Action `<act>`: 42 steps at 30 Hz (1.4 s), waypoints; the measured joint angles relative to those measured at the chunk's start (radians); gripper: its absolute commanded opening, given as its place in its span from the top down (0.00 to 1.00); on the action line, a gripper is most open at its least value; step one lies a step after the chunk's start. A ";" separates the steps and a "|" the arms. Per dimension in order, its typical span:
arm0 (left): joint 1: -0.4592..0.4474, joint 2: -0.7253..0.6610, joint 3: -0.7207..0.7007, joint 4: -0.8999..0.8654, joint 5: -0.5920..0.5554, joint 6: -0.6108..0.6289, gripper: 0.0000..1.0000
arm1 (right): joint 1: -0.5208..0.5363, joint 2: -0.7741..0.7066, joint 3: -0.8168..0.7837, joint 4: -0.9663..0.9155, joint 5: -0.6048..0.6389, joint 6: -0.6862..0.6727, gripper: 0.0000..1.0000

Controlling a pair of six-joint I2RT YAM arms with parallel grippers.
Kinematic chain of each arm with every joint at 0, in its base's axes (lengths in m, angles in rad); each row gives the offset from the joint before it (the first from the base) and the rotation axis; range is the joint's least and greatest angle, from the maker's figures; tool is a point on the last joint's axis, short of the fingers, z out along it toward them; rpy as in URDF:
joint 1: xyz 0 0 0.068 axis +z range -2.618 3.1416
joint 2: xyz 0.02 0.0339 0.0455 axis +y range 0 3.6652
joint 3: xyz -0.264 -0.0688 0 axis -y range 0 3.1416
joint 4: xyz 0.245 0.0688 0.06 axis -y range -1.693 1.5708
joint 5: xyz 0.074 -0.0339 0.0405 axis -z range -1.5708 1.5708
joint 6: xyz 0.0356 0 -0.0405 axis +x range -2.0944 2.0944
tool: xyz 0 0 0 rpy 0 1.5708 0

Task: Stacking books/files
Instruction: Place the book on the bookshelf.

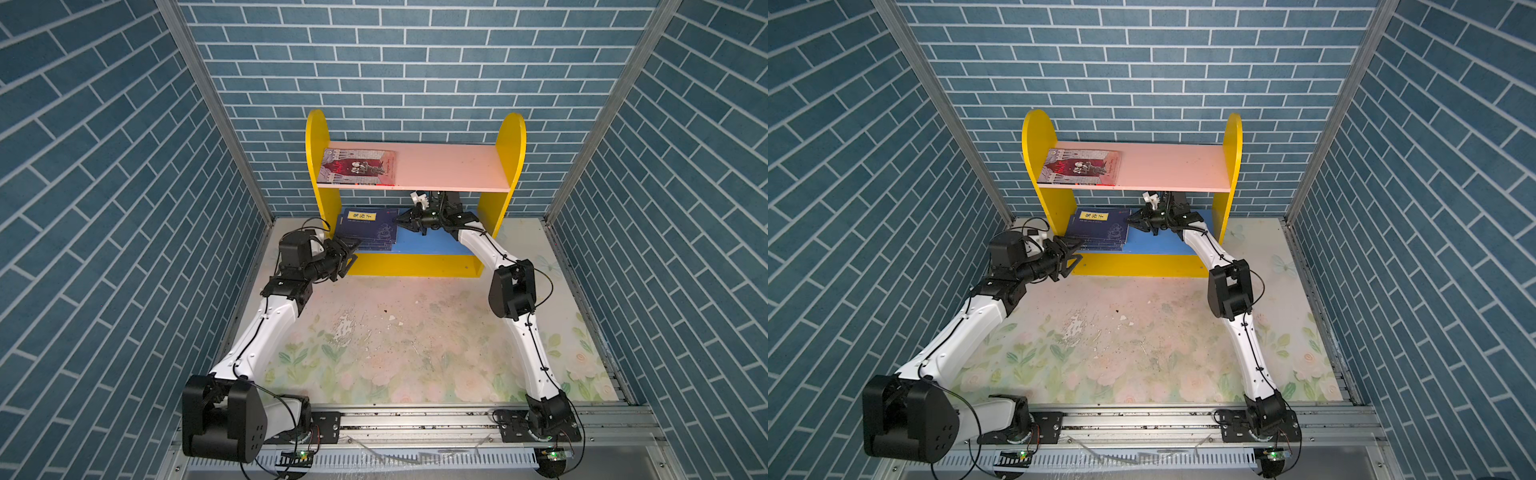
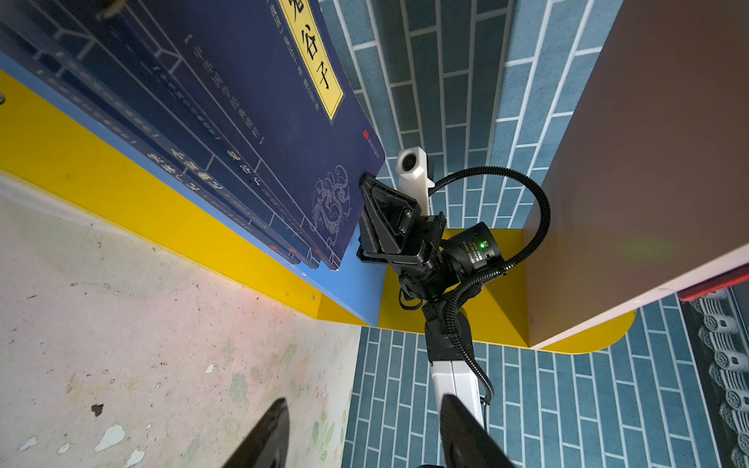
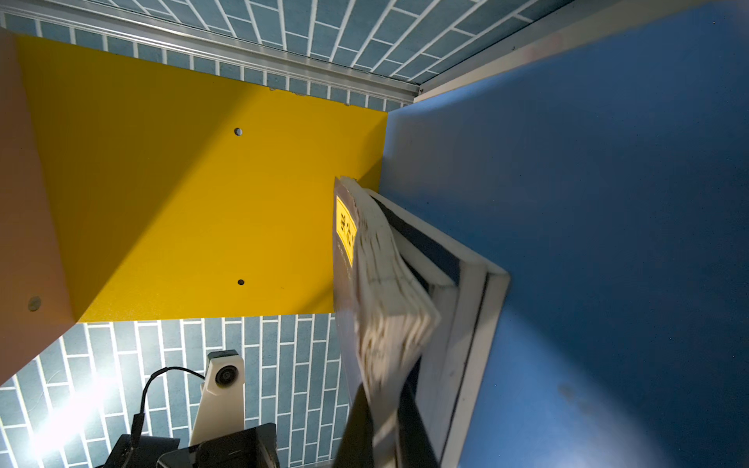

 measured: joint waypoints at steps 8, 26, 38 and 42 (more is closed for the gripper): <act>0.006 0.000 0.000 -0.004 0.000 0.000 0.39 | -0.012 0.005 0.008 -0.048 -0.012 -0.047 0.97; 0.128 0.002 0.124 -0.010 -0.005 -0.026 0.38 | -0.024 0.004 0.006 -0.046 -0.054 -0.086 0.95; 0.129 0.003 0.124 -0.009 -0.007 -0.045 0.37 | 0.000 0.004 0.006 -0.023 -0.026 -0.042 0.95; 0.129 0.003 0.124 -0.003 -0.006 -0.055 0.37 | 0.014 0.004 0.006 -0.017 -0.011 -0.041 0.95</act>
